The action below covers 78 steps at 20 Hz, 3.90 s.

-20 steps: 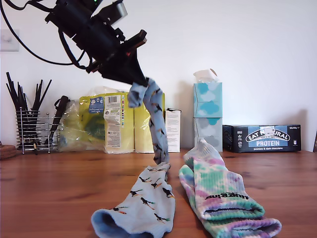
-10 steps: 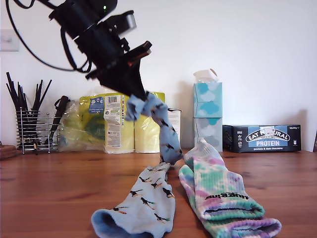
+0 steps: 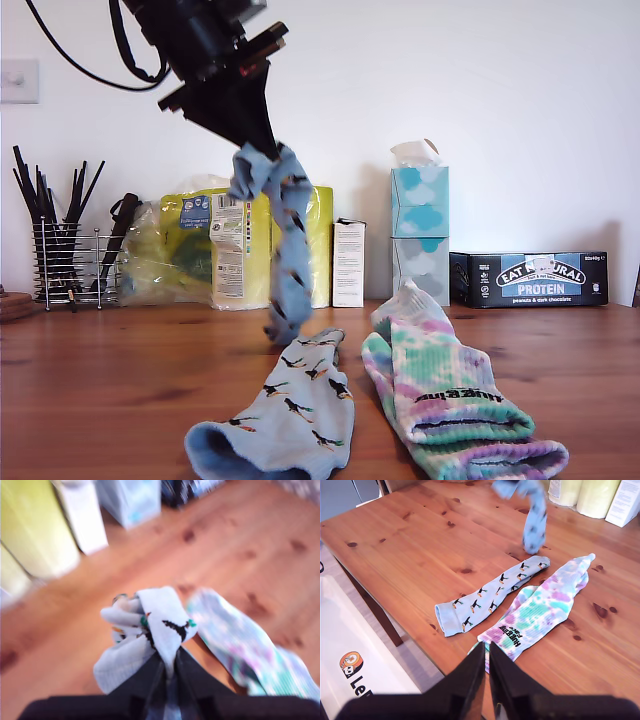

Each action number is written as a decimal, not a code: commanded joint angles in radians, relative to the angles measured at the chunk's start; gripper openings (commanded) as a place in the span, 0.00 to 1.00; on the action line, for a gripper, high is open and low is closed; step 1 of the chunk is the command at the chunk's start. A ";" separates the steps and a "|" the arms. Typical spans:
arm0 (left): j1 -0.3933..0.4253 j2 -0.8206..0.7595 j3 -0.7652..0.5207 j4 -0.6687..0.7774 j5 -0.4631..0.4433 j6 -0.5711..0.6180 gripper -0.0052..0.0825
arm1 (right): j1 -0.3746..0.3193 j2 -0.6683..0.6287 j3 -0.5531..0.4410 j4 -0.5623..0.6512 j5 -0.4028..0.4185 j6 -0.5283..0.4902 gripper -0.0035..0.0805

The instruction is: Pair up the socks based on colour and pattern, by placing each sock on top of its pair

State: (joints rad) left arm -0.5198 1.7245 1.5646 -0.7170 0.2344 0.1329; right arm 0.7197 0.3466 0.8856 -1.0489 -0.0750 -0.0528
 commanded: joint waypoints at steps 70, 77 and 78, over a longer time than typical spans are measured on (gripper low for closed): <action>-0.276 0.304 -0.002 -0.550 0.124 -0.107 0.81 | -0.002 -0.004 -0.021 0.008 0.000 -0.001 0.03; -0.196 0.303 0.071 -0.353 0.075 -0.042 0.81 | -0.002 -0.004 -0.021 0.009 0.000 0.000 0.03; -0.196 0.303 0.070 -0.313 0.076 -0.043 0.81 | -0.002 -0.004 -0.021 0.007 0.000 0.000 0.03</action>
State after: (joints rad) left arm -0.7002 2.0132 1.6474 -1.0515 0.3096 0.0849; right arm 0.7197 0.3466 0.8856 -1.0485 -0.0746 -0.0532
